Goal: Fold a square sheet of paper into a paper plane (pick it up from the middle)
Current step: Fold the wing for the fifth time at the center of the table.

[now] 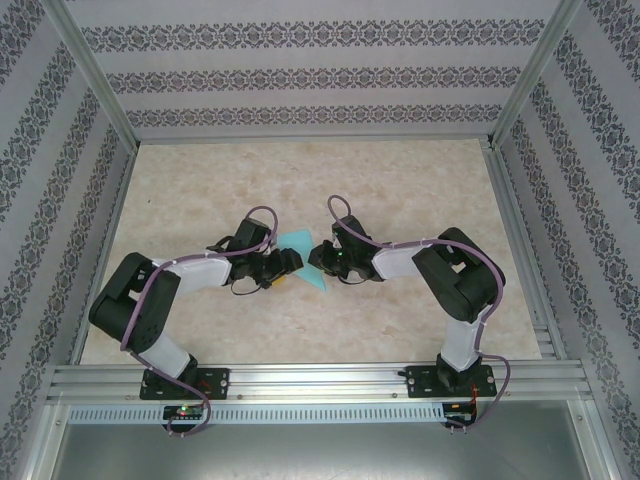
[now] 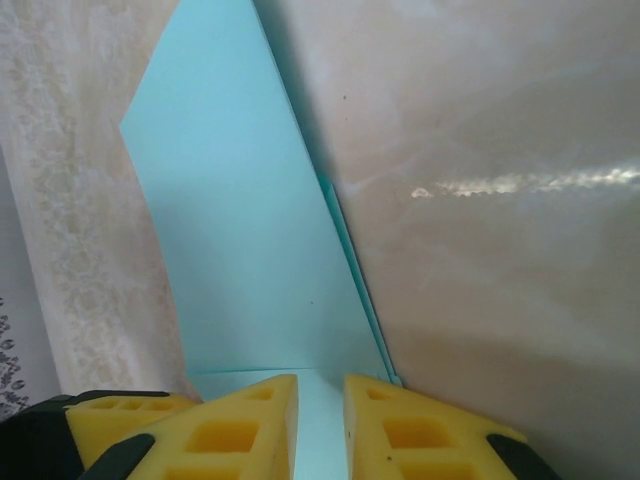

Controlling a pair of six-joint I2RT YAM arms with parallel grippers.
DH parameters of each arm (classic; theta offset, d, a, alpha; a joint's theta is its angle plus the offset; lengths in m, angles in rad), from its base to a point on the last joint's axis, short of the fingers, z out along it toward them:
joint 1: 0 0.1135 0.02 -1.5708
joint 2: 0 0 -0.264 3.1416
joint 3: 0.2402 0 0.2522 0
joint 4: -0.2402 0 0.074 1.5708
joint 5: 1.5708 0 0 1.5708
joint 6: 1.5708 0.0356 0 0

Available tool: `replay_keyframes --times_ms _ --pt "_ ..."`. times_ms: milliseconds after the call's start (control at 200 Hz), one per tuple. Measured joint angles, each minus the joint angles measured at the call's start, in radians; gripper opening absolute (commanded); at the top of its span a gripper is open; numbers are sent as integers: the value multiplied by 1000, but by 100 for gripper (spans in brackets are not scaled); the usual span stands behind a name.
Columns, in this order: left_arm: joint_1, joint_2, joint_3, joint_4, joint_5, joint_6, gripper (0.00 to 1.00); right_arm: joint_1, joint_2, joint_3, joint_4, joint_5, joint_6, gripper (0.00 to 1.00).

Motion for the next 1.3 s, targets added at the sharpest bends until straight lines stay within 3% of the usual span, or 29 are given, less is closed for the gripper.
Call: replay_keyframes --times_ms 365,634,1154,1299 --pt "0 59 68 15 4 -2 49 -12 0 -26 52 -28 5 21" --pt "0 73 81 16 4 18 35 -16 -6 -28 60 -42 -22 30" --pt "16 82 110 12 -4 108 31 -20 -13 20 -88 -48 -265 25" --pt "26 107 142 5 -3 150 23 -21 -8 38 -122 -57 -317 25"
